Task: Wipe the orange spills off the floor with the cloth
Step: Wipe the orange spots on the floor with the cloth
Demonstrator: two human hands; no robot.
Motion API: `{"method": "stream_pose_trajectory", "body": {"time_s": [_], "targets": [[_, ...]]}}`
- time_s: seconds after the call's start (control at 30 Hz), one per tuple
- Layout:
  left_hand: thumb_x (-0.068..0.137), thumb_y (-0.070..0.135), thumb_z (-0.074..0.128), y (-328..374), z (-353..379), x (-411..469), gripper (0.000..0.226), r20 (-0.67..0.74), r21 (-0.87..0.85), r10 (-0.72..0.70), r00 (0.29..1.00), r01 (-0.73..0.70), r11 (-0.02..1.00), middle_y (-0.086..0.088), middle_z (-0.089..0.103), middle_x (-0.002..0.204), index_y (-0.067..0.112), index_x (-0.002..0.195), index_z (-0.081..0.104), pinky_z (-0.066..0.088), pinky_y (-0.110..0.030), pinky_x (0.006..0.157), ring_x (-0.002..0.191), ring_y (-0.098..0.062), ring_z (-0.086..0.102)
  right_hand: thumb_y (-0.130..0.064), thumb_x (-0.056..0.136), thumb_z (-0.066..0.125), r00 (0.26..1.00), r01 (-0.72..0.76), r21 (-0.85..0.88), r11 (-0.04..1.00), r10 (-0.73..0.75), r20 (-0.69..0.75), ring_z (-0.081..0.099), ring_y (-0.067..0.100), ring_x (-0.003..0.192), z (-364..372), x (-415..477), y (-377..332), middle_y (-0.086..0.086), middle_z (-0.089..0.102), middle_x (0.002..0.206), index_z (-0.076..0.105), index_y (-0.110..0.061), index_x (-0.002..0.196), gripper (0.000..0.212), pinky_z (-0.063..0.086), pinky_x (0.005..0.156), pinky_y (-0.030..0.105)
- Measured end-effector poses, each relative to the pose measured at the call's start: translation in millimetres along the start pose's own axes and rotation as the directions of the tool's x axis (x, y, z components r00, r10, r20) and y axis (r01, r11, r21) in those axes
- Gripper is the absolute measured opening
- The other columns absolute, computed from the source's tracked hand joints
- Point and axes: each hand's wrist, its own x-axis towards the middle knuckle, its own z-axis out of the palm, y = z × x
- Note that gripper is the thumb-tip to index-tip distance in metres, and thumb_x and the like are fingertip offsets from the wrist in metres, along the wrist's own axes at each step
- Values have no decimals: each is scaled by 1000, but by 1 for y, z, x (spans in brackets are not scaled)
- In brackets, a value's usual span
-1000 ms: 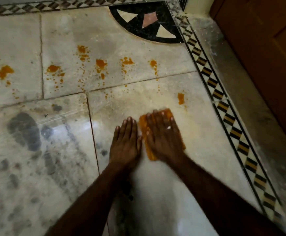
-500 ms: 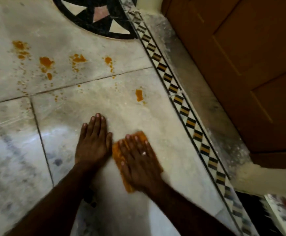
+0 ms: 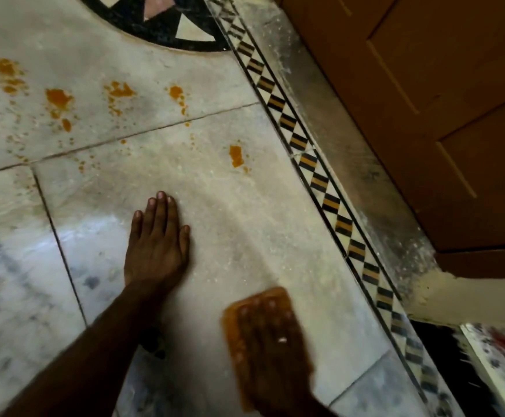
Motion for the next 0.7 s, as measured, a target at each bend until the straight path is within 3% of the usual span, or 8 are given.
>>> {"method": "stream_pose_trajectory", "body": {"time_s": [0.1, 0.2, 0.27, 0.33, 0.43, 0.5, 0.57, 0.7], "targets": [[104, 38, 23, -2, -1, -1, 65, -4, -7, 7, 1000, -7, 1000, -18, 21, 165, 1, 157, 23, 12, -47, 125, 153, -31, 21, -44, 104, 39, 968, 249, 75, 966, -251, 17, 21, 29, 156, -8, 42, -34, 4, 30, 167, 32, -24, 160, 61, 26, 123, 55], [103, 38, 25, -5, -1, 0, 64, -6, -9, 32, 999, -32, 999, -18, 22, 164, 2, 157, 24, 13, -47, 125, 153, -30, 21, -43, 106, 29, 955, 288, 55, 956, -291, 52, 15, 29, 158, -15, 117, -14, 5, 27, 168, 26, -25, 162, 59, 17, 125, 57], [103, 39, 25, -7, -2, 1, 65, 3, -12, 33, 999, -33, 999, -17, 23, 164, 2, 156, 26, 13, -46, 125, 152, -29, 22, -43, 105, 24, 986, 161, 46, 986, -162, 27, 19, 32, 157, -20, 162, 24, 8, 28, 168, 25, -26, 162, 59, 20, 123, 59], [103, 39, 24, -8, -3, 2, 65, 15, -18, 31, 999, -30, 999, -15, 21, 165, 3, 157, 25, 11, -45, 125, 153, -28, 21, -48, 104, 18, 997, -76, 13, 997, 75, 17, 15, 30, 158, -29, 184, 75, 6, 19, 170, 12, -28, 163, 62, 21, 123, 57], [103, 41, 22, -7, -4, 3, 66, 25, -38, 24, 999, -23, 999, -14, 20, 166, 5, 158, 23, 9, -44, 125, 154, -26, 19, -54, 104, -1, 961, -273, -19, 962, 273, 36, -3, 29, 159, -34, 159, 122, 7, 0, 172, -1, -23, 164, 67, 13, 125, 57], [103, 43, 22, -8, -4, 3, 67, 28, -41, 9, 1000, -8, 999, -13, 20, 166, 5, 158, 23, 9, -44, 125, 153, -26, 19, -51, 106, 1, 937, -350, -13, 937, 350, 21, 3, 33, 158, -28, 122, 107, 13, 5, 171, 5, -16, 164, 68, 19, 123, 60], [103, 43, 22, -6, -3, 5, 67, 17, -32, -1, 1000, 2, 999, -14, 21, 165, 5, 157, 24, 11, -44, 125, 153, -27, 21, -45, 107, 12, 960, -278, -30, 960, 279, 18, 14, 39, 156, -20, 88, 63, 17, 16, 169, 16, -11, 163, 66, 26, 120, 62], [103, 46, 25, -4, -3, 15, 68, 10, -33, 0, 1000, 0, 999, -15, 25, 164, 5, 156, 28, 15, -46, 124, 152, -27, 24, -39, 104, 35, 999, 39, -11, 999, -39, -30, 23, 37, 155, -19, 99, 0, 12, 27, 167, 27, -14, 161, 63, 28, 120, 60]]}}
